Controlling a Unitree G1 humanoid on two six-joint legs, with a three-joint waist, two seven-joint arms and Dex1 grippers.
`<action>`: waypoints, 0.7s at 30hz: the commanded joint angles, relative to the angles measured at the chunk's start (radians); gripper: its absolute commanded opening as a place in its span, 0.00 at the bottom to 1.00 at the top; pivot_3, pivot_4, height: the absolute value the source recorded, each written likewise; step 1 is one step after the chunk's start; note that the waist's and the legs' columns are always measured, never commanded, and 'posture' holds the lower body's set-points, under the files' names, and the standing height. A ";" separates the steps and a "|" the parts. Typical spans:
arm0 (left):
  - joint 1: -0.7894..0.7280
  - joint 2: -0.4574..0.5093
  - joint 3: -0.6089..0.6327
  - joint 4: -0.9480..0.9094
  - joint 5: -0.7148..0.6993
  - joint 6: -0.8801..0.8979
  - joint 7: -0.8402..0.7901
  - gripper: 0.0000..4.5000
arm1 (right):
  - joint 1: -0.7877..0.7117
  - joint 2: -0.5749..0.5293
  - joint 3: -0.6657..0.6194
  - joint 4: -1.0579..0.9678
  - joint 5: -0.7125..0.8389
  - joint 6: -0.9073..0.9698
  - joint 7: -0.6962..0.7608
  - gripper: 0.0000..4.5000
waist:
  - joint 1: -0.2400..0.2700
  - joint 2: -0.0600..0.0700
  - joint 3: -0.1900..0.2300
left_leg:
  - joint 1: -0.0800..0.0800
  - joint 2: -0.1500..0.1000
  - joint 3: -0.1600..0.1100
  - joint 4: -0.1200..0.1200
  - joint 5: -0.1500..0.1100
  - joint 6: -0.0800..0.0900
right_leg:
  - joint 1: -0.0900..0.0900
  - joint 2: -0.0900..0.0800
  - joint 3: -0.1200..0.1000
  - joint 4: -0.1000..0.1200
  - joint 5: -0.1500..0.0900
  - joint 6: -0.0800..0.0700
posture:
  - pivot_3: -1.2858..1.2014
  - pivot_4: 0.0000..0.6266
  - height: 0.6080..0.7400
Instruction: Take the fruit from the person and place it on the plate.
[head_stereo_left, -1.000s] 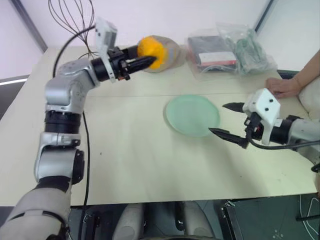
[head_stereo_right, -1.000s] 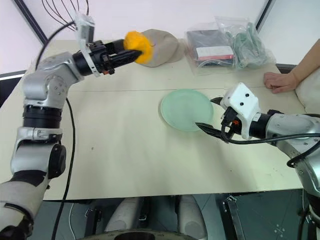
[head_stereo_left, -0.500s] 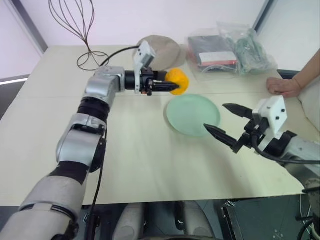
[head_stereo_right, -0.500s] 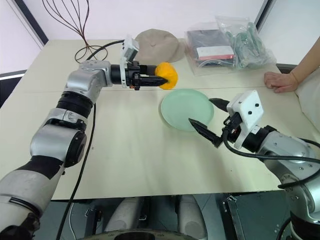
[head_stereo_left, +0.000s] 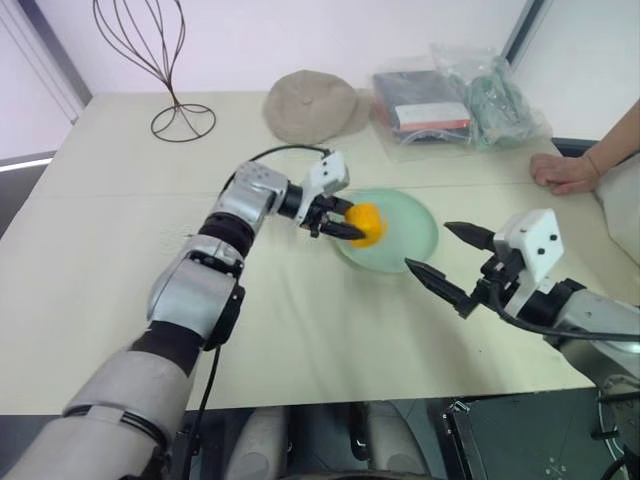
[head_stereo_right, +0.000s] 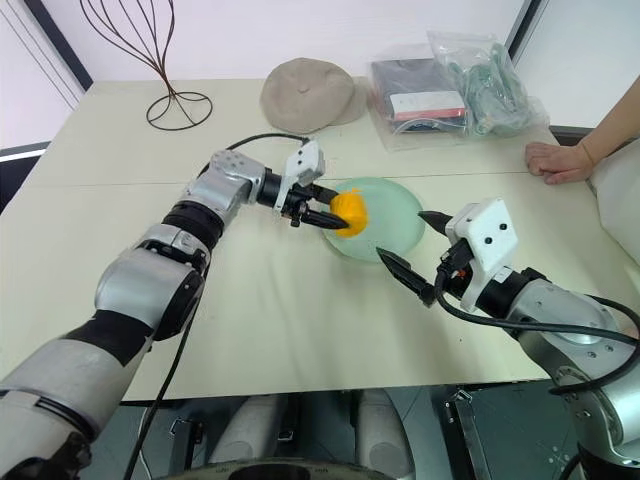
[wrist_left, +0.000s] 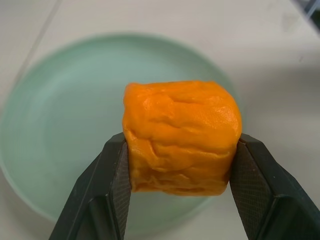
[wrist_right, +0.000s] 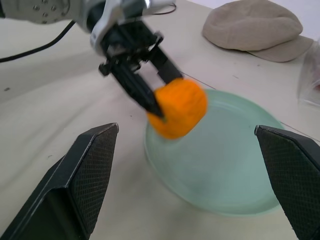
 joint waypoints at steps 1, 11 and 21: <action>-0.009 -0.013 0.001 0.011 0.041 -0.044 0.061 0.49 | -0.020 -0.008 -0.006 -0.033 -0.001 -0.019 -0.008 1.00 | 0.000 0.000 0.000 | 0.000 0.000 0.000 0.000 0.000 0.000 | 0.000 0.000 0.000 0.000 0.000 0.000 | 0.52 0.24 1.00; 0.012 -0.041 0.024 0.034 0.076 -0.089 0.139 0.82 | 0.010 -0.053 0.025 -0.032 -0.048 -0.011 0.007 1.00 | 0.000 0.000 0.000 | 0.000 0.000 0.000 0.000 0.000 0.000 | 0.000 0.000 0.000 0.000 0.000 0.000 | 0.52 0.24 1.00; -0.031 -0.026 0.131 0.007 0.012 -0.058 0.133 0.99 | 0.005 -0.062 0.023 -0.026 -0.045 -0.005 0.014 1.00 | 0.000 0.000 0.000 | 0.000 0.000 0.000 0.000 0.000 0.000 | 0.000 0.000 0.000 0.000 0.000 0.001 | 0.52 0.24 1.00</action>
